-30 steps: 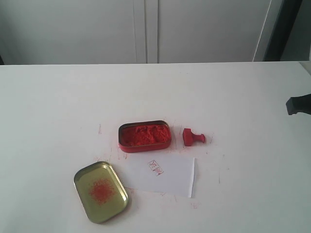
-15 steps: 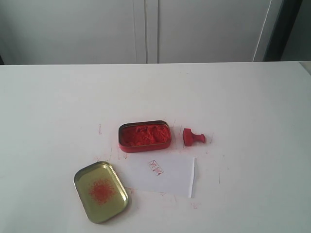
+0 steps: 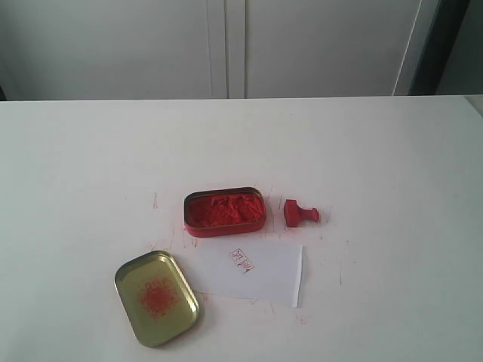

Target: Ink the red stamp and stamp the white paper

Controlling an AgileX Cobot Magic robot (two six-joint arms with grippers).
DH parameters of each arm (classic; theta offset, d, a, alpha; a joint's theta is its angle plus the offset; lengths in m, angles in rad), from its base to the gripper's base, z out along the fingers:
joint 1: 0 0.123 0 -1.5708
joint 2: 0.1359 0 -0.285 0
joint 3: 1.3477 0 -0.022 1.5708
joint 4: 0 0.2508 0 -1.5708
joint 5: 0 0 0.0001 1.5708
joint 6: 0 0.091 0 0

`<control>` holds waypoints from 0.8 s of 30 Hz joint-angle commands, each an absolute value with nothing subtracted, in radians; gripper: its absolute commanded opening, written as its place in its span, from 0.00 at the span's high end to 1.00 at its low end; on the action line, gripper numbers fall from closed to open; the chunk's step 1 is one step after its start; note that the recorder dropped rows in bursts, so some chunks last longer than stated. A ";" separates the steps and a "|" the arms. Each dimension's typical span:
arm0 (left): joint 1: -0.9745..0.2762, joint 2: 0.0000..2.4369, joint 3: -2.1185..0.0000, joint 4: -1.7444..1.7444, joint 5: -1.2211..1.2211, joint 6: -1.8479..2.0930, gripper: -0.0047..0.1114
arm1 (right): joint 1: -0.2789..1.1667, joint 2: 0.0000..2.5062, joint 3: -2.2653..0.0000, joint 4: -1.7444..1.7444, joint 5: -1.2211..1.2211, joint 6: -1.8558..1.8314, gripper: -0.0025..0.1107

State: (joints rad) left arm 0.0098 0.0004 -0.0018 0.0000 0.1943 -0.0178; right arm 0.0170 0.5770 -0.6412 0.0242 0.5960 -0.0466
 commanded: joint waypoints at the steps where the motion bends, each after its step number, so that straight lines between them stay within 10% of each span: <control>1: 0.007 0.000 0.000 -0.006 0.194 -0.022 0.96 | 0.011 0.550 -0.612 0.036 0.543 -0.084 0.98; 24: 0.007 0.000 0.000 -0.006 0.194 -0.022 0.96 | 0.011 0.548 -0.573 0.057 0.468 -0.084 0.98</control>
State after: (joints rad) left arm 0.0098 0.0004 -0.0018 0.0000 0.1943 -0.0178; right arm 0.0170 0.5514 -0.5832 0.0540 0.4793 -0.0742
